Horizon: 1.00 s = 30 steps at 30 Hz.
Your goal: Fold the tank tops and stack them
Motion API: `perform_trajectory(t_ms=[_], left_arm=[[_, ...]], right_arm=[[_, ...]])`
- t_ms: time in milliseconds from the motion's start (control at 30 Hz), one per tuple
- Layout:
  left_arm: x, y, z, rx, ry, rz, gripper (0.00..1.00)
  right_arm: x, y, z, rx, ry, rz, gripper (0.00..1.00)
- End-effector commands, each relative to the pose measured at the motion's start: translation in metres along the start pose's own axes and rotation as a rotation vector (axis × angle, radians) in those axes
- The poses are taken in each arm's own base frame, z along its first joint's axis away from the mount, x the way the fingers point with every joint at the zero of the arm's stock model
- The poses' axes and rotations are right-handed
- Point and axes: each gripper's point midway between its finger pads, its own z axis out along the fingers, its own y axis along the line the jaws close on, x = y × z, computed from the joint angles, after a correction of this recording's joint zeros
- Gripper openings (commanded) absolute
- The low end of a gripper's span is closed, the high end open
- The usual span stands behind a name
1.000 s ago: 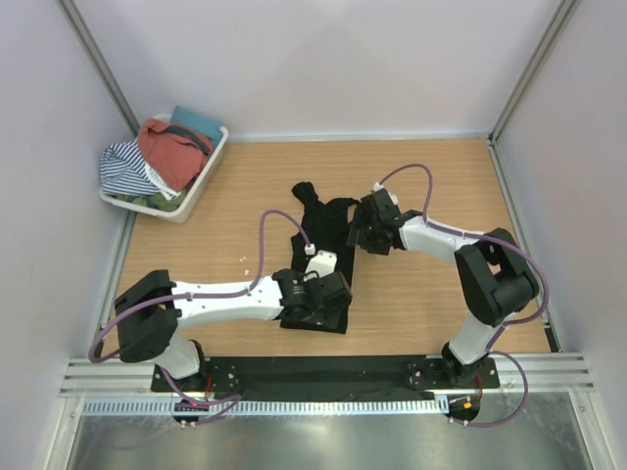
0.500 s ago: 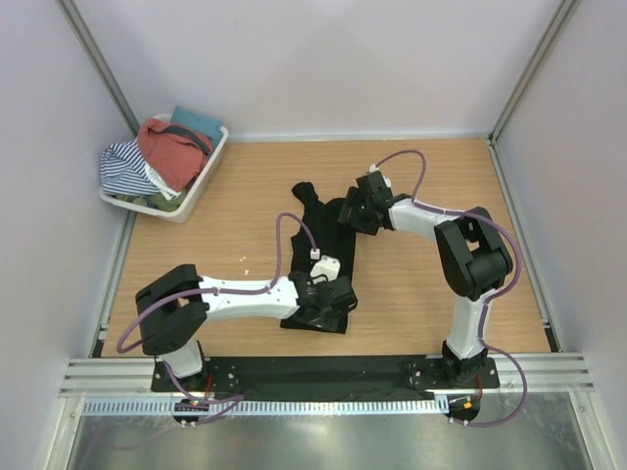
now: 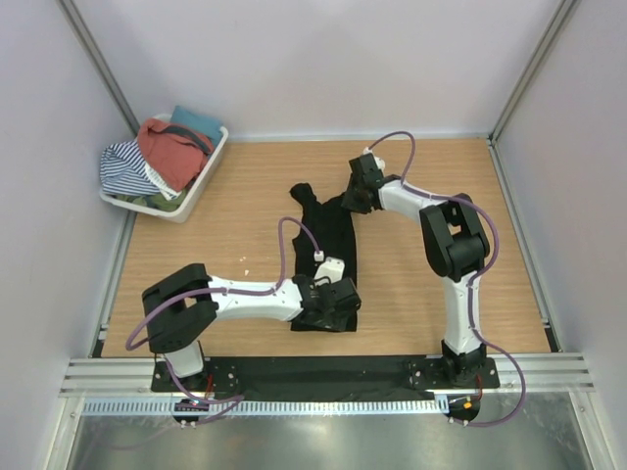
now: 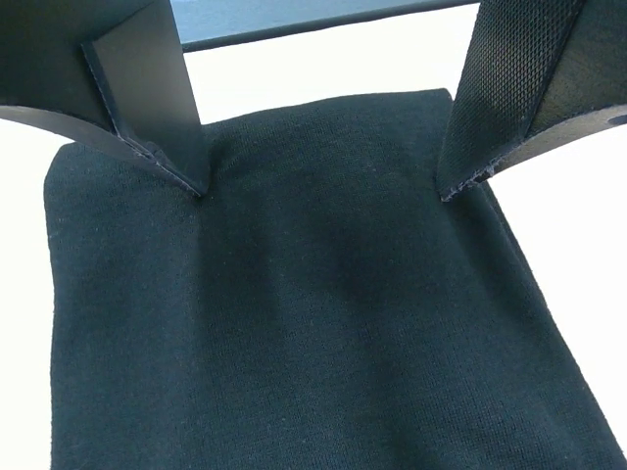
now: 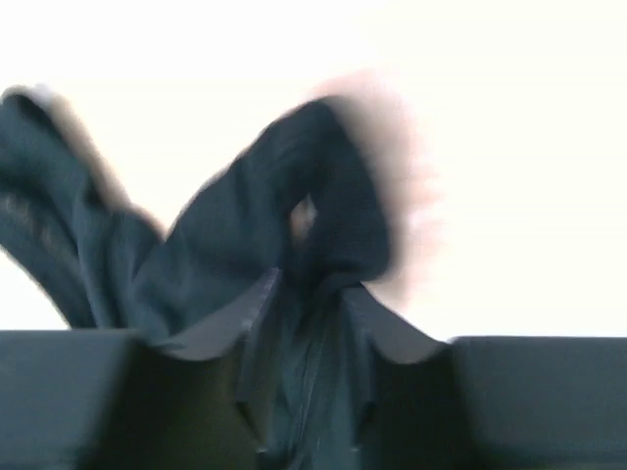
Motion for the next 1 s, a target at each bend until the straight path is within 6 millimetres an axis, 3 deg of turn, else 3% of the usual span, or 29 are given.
perform_trajectory(t_ms=[0, 67, 133, 200, 233, 333, 467, 533, 567, 600, 667, 800, 967], left_arm=[[0.057, 0.024, 0.019, -0.076, 0.148, 0.069, 0.99], [0.067, 0.027, 0.019, -0.081, 0.165, 0.079, 0.98], [0.072, 0.029, 0.02, -0.087, 0.174, 0.082, 0.98], [0.076, 0.028, 0.021, -0.084, 0.178, 0.084, 0.98], [0.077, 0.028, 0.02, -0.083, 0.179, 0.084, 0.97], [0.077, 0.028, 0.02, -0.081, 0.178, 0.083, 0.97], [0.076, 0.027, 0.018, -0.075, 0.176, 0.084, 0.98], [0.075, 0.028, 0.017, -0.074, 0.174, 0.083, 0.97], [0.076, 0.029, 0.017, -0.079, 0.177, 0.085, 0.97], [0.075, 0.03, 0.016, -0.08, 0.176, 0.085, 0.97], [0.075, 0.03, 0.016, -0.081, 0.175, 0.086, 0.97], [0.077, 0.032, 0.016, -0.086, 0.179, 0.088, 0.97], [0.076, 0.033, 0.015, -0.094, 0.179, 0.094, 0.97]], right_arm=[[-0.039, -0.003, 0.004, 0.056, -0.081, -0.027, 0.32], [-0.05, 0.002, 0.007, 0.054, -0.096, -0.03, 0.34], [-0.059, 0.005, 0.004, 0.06, -0.113, -0.039, 0.48], [-0.065, 0.008, 0.003, 0.048, -0.128, -0.047, 0.46], [-0.068, 0.01, 0.001, 0.038, -0.136, -0.044, 0.32], [-0.071, 0.03, -0.003, -0.051, -0.124, -0.037, 0.04], [-0.073, 0.032, -0.005, -0.068, -0.112, -0.015, 0.01], [-0.076, 0.027, -0.006, -0.056, -0.116, -0.013, 0.02], [-0.079, 0.023, -0.007, -0.034, -0.129, -0.026, 0.08], [-0.081, 0.016, -0.009, -0.011, -0.128, -0.031, 0.26], [-0.083, 0.008, -0.013, 0.02, -0.137, -0.047, 0.32], [-0.079, -0.012, -0.021, 0.081, -0.124, -0.074, 0.35], [-0.068, -0.017, -0.023, 0.06, -0.09, -0.062, 0.35]])
